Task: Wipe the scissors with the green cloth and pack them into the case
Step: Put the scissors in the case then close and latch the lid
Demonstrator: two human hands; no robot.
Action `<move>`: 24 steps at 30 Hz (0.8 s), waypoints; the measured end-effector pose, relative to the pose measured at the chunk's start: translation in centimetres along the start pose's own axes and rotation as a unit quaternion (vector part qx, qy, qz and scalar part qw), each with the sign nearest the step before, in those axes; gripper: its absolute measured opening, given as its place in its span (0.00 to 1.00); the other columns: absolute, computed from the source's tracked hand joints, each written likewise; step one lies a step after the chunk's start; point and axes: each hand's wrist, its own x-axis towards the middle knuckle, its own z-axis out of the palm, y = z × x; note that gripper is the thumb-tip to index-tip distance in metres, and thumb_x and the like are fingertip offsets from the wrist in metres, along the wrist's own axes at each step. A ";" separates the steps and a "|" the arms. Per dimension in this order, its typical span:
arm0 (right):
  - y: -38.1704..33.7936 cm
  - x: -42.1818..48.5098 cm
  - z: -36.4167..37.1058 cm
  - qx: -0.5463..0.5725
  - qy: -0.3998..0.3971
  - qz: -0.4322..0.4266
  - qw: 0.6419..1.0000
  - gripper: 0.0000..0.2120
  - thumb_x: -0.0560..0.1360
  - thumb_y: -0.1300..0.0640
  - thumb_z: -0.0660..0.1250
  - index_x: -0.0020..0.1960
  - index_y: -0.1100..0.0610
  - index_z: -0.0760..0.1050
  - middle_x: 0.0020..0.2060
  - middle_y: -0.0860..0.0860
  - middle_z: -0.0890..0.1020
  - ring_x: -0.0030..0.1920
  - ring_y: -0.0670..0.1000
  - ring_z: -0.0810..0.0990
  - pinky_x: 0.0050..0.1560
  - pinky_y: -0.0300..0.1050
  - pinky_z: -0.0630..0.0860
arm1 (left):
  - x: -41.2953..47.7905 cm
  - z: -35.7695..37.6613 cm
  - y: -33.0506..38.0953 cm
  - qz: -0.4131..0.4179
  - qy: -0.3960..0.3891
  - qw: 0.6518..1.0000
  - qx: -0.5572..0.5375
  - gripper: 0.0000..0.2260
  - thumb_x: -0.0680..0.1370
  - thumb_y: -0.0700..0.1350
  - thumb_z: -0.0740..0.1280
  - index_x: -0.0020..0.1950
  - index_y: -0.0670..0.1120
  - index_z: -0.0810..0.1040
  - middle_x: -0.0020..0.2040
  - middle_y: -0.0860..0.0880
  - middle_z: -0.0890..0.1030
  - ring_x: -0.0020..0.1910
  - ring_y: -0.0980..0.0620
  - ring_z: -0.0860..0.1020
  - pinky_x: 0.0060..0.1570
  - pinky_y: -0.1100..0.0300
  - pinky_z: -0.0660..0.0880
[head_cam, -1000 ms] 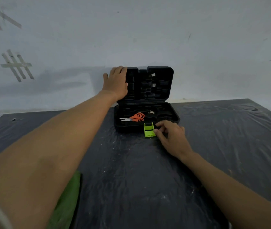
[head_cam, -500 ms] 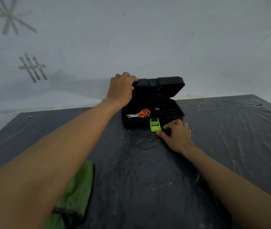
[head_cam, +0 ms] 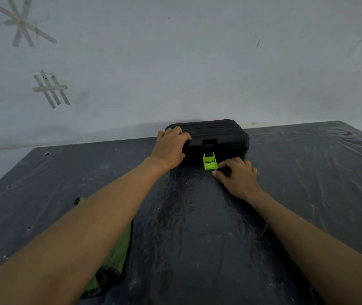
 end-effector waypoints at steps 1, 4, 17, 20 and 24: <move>0.0 0.0 0.0 -0.001 0.000 -0.001 1.000 0.16 0.74 0.42 0.66 0.58 0.48 0.78 0.60 0.51 0.75 0.63 0.58 0.67 0.62 0.53 0.60 | -0.1 0.3 0.0 0.002 -0.004 1.000 -0.007 0.23 0.72 0.41 0.71 0.66 0.48 0.71 0.61 0.46 0.71 0.61 0.45 0.69 0.62 0.52 0.62; 0.1 0.2 0.1 -0.001 0.000 -0.001 1.000 0.16 0.74 0.42 0.66 0.58 0.48 0.78 0.60 0.51 0.75 0.62 0.58 0.68 0.62 0.52 0.60 | -0.1 0.6 -0.2 0.013 -0.011 1.000 -0.017 0.23 0.72 0.40 0.71 0.67 0.46 0.71 0.60 0.45 0.72 0.59 0.43 0.70 0.61 0.52 0.67; -0.7 1.2 -0.3 0.067 0.096 -0.033 0.993 0.06 0.73 0.47 0.70 0.42 0.48 0.76 0.42 0.45 0.78 0.46 0.49 0.76 0.48 0.45 0.55 | -0.3 1.0 0.6 -0.001 -0.007 1.000 0.010 0.18 0.76 0.47 0.68 0.64 0.46 0.72 0.62 0.46 0.77 0.59 0.42 0.69 0.58 0.51 0.68; -1.5 2.1 -0.6 0.056 0.122 -0.042 0.990 0.06 0.75 0.47 0.67 0.43 0.49 0.77 0.42 0.45 0.78 0.46 0.49 0.76 0.48 0.44 0.54 | -0.6 1.2 0.6 -0.004 0.000 1.000 0.013 0.18 0.76 0.46 0.67 0.64 0.45 0.71 0.62 0.46 0.77 0.60 0.42 0.69 0.58 0.50 0.67; -1.9 3.2 -0.6 0.027 0.123 -0.063 0.990 0.08 0.75 0.48 0.68 0.47 0.51 0.76 0.44 0.46 0.77 0.46 0.48 0.76 0.50 0.45 0.57 | -0.9 1.5 0.6 -0.002 0.004 1.000 0.014 0.19 0.76 0.46 0.67 0.66 0.45 0.69 0.64 0.46 0.76 0.61 0.42 0.68 0.59 0.50 0.68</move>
